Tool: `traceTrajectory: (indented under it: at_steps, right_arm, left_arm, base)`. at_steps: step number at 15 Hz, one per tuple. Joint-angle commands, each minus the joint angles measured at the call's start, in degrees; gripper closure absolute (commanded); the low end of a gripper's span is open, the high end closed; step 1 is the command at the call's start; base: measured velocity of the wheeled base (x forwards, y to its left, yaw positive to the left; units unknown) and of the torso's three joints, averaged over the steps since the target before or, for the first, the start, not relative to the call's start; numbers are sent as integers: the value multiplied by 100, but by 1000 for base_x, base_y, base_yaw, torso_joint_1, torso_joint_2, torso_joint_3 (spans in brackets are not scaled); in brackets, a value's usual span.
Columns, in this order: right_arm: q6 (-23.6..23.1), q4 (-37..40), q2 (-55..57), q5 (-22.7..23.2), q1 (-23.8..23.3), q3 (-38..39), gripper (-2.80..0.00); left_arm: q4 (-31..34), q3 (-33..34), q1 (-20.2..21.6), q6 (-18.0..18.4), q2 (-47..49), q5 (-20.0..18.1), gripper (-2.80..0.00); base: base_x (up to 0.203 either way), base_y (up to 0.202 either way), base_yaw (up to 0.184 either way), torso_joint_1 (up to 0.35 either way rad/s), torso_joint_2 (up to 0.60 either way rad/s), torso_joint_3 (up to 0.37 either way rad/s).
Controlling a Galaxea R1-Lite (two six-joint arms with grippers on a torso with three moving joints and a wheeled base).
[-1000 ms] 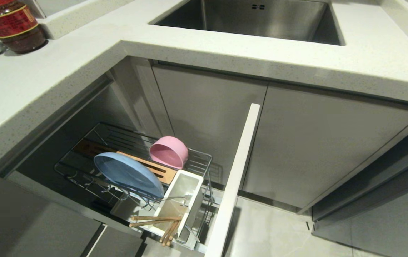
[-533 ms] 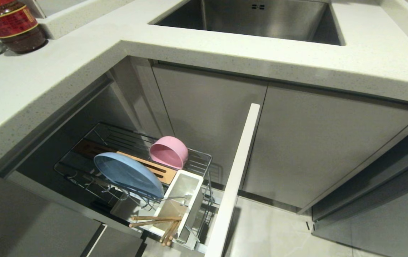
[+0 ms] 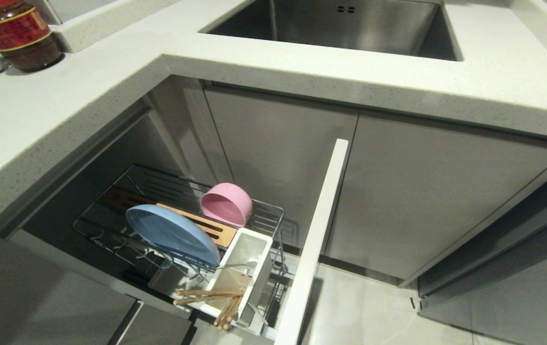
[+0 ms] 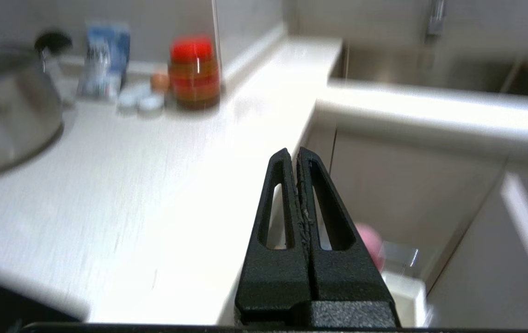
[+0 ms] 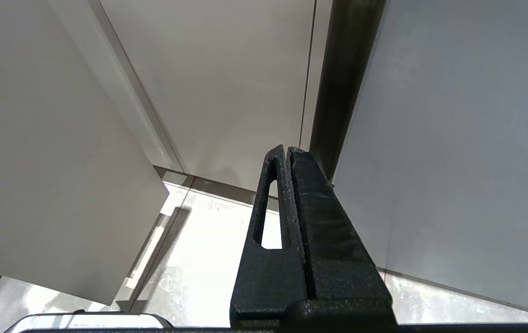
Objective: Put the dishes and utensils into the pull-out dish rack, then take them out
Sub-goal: Take the plate out of the cupboard
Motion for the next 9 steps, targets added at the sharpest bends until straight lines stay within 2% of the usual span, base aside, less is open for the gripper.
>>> traceTrajectory:
  at_steps: [1,2,4,6,9]
  right_arm:
    - [1,-4,-4,1,1,149,0]
    - [1,-4,-4,1,1,149,0]
    - [1,-4,-4,1,1,149,0]
    - [1,-4,-4,1,1,149,0]
    - [1,-4,-4,1,1,149,0]
  left_arm:
    - [-32,-1230,35,-821,1518,7,0]
    - [-47,-1570,32,-1228,1915,10,0]
    - [-65,-1851,-196,-1730,2474,11,0]
    - [80,-1910,-946,-2302,2696,25,0]
    - [455,-1964,-2165,-2758,2921,186,0]
  base:
    - [0,0,0,0,0,0]
    - [0,0,0,0,0,0]
    - [0,0,0,0,0,0]
    - [0,0,0,0,0,0]
    - [0,0,0,0,0,0]
